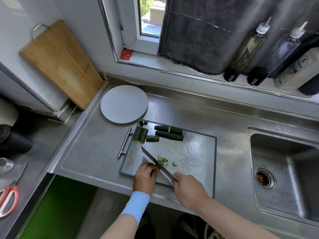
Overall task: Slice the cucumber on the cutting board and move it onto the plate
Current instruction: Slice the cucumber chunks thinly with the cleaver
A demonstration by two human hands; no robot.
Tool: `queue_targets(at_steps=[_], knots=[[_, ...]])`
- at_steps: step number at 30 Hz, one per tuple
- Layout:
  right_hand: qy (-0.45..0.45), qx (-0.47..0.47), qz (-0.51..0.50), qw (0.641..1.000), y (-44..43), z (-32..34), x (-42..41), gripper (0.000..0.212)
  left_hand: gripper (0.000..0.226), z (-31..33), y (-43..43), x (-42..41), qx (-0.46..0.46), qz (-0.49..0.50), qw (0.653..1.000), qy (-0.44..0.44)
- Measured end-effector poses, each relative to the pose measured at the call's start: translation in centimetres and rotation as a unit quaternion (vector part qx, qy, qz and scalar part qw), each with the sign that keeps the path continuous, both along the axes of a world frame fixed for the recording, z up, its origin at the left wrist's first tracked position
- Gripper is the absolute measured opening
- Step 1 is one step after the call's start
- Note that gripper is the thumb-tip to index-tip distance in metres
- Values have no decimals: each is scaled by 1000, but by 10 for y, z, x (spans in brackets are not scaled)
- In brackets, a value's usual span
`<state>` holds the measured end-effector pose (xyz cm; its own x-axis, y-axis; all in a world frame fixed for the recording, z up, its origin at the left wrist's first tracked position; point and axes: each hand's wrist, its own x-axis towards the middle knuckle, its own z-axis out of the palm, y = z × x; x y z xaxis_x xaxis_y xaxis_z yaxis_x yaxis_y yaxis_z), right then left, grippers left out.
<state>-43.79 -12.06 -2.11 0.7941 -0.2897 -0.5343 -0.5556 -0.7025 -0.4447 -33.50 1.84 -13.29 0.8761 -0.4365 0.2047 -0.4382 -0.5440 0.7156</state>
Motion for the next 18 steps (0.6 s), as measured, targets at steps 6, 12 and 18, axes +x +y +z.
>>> queue_targets(at_steps=[6,12,18], knots=[[4,-2,2,1000,0,-2,4,23,18,-2,-2,1,5,11,1000,12],[18,9,-2,1000,1,-2,12,23,19,-2,0,0,5,9,1000,22],[26,11,-5,1000,3,-9,24,22,19,1,1,1,6,-5,1000,21]])
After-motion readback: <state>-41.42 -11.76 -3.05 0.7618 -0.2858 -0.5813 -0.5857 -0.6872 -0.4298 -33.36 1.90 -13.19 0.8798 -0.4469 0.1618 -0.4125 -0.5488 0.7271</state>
